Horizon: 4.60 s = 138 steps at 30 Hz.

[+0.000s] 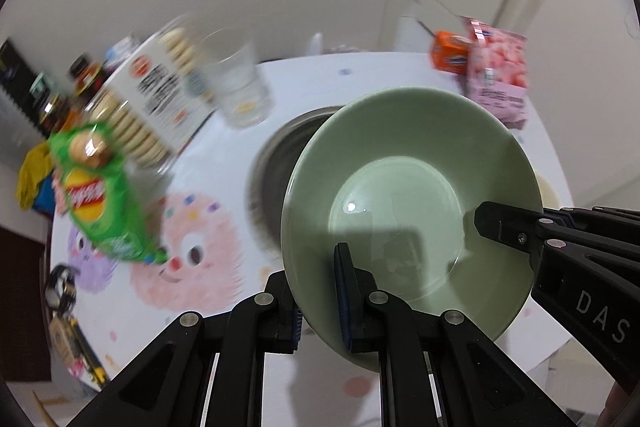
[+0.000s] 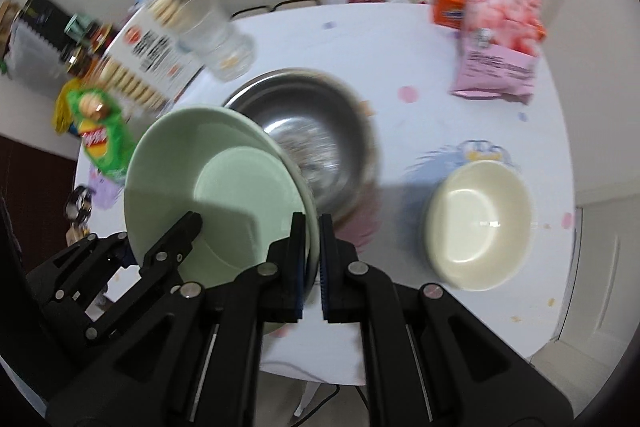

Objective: Organize plates and bowls
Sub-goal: 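Carry the green bowls to the bowl stack with both tools, then set the green bowls onto the stack and open both tools, then close the left tool on the stacked bowls while the right tool grips them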

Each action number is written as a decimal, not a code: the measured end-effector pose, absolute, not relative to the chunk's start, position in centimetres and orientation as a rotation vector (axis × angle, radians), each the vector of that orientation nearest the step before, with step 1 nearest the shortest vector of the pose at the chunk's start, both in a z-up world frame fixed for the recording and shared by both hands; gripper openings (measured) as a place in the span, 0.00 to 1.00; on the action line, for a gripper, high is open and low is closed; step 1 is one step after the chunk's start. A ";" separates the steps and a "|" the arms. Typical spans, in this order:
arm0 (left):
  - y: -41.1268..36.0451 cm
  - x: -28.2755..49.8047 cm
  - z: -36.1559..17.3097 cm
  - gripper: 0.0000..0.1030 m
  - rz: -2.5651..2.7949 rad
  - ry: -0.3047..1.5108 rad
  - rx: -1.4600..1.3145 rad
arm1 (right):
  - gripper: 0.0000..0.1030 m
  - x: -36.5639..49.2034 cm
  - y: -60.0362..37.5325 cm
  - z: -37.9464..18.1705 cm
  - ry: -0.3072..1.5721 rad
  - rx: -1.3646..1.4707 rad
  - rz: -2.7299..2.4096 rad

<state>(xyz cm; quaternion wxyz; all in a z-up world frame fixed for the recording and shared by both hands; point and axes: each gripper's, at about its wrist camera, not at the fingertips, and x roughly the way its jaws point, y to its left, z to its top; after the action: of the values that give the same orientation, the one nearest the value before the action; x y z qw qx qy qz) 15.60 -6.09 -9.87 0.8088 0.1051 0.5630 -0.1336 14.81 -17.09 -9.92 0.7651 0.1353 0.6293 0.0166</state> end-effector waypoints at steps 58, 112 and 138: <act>-23.8 13.6 -16.7 0.63 -0.478 1.290 0.441 | 0.52 10.2 -35.0 -15.7 1.428 0.579 -0.237; -23.4 14.8 -16.9 0.82 -0.538 1.394 0.352 | 0.76 8.9 -37.1 -18.3 1.462 0.790 -0.271; -24.5 15.4 -20.0 0.68 -0.594 1.439 0.188 | 0.25 10.2 -36.3 -20.8 1.471 0.754 -0.166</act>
<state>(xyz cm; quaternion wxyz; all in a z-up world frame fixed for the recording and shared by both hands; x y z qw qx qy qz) 15.42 -24.54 -20.02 0.7081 0.0845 0.6481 -0.2673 10.23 -36.34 -20.79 0.6743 0.3352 0.6539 -0.0736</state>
